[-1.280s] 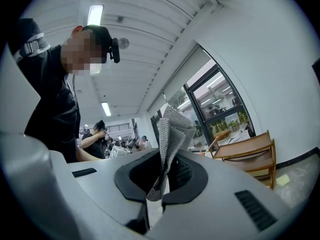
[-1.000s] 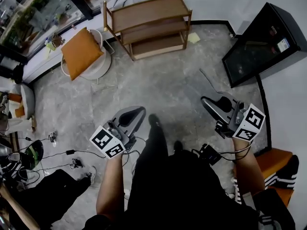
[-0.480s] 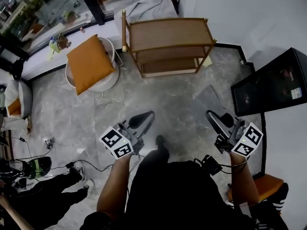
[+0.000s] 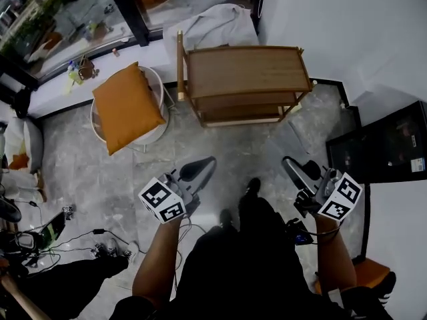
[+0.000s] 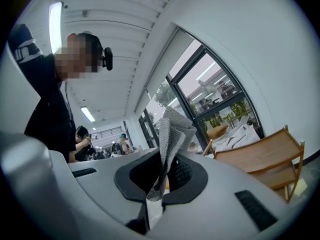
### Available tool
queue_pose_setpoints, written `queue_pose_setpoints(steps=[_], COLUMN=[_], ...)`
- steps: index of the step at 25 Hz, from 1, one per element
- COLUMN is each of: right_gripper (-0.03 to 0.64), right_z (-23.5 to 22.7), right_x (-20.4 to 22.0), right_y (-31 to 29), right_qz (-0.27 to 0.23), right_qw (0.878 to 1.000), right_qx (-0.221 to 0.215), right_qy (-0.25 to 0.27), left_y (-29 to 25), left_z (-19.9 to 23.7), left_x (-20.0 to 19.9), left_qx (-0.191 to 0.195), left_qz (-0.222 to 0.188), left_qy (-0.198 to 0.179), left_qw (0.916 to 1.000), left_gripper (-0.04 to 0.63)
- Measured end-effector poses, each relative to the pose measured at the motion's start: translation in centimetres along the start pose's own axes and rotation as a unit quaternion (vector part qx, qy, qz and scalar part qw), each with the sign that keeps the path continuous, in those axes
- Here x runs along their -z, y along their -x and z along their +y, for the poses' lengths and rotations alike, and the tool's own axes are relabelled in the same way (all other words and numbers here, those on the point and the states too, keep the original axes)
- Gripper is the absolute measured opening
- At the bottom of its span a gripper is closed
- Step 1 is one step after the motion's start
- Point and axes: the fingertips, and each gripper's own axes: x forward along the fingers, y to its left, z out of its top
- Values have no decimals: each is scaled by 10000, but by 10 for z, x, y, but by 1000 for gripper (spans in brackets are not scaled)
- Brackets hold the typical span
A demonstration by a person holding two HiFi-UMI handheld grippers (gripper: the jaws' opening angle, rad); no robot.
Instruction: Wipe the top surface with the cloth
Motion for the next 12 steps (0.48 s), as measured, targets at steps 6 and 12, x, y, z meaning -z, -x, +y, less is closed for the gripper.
queue_pose_setpoints(steps=[6,12], right_gripper=[28,28], right_z=[-99,-163], right_x=[-46,-61], right_y=[-69,-100], right_qz=[121,300], right_qw=[9993,9982], right_qx=[-301,-493], right_qy=[-182,-187], left_y=[-67,-108], left_z=[85,133], left_x=[-49,-62], left_qx=[-273,-508], left_qz=[39,129], left_qy=[96,158], left_qw=[9996,9985], left_gripper=[11,11])
